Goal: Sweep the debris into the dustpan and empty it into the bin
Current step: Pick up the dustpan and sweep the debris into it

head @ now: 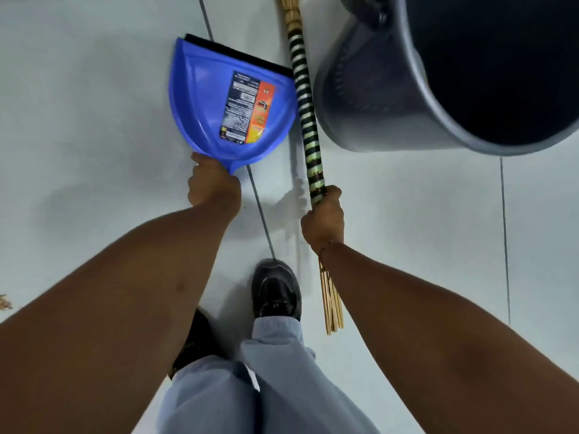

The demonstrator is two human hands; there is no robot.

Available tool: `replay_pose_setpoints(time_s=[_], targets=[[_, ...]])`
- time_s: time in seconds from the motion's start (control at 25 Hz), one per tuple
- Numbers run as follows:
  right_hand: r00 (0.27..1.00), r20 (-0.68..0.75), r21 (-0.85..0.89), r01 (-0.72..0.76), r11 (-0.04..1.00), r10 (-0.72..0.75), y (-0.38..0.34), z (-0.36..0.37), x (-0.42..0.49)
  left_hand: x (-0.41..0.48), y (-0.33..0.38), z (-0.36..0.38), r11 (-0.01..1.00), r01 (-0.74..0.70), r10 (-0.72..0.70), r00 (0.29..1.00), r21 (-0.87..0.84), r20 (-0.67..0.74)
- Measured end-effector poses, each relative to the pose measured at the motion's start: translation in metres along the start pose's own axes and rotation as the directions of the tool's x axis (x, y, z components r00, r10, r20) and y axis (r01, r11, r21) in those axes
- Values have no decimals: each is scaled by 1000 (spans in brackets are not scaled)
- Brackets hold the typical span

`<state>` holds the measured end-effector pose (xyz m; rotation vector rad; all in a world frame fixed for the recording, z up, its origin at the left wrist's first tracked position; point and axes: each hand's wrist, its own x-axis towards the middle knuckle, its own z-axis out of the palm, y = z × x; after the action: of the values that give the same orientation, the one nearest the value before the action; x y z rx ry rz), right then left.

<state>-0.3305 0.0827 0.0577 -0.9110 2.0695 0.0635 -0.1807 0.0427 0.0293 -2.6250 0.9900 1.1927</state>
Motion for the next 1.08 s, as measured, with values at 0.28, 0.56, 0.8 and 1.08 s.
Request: replay_pose_setpoints(time_s=[0.28,0.56,0.8,1.08], targets=[[997,8,-197,-68,978,72,-4,-19,-78,-68,-85,-75,964,249,-251,968,-93,-17],[980,100,-366,196,910,-170,-37,-39,-177,-148,-154,-157,914,303,-328,943,-271,-54],[956,210,-311,264,913,-205,-61,27,-269,-196,-252,-199,927,174,-234,960,-332,-152],[941,196,-209,315,926,-276,-31,124,-350,-223,-396,-188,933,151,-199,973,-326,-117]])
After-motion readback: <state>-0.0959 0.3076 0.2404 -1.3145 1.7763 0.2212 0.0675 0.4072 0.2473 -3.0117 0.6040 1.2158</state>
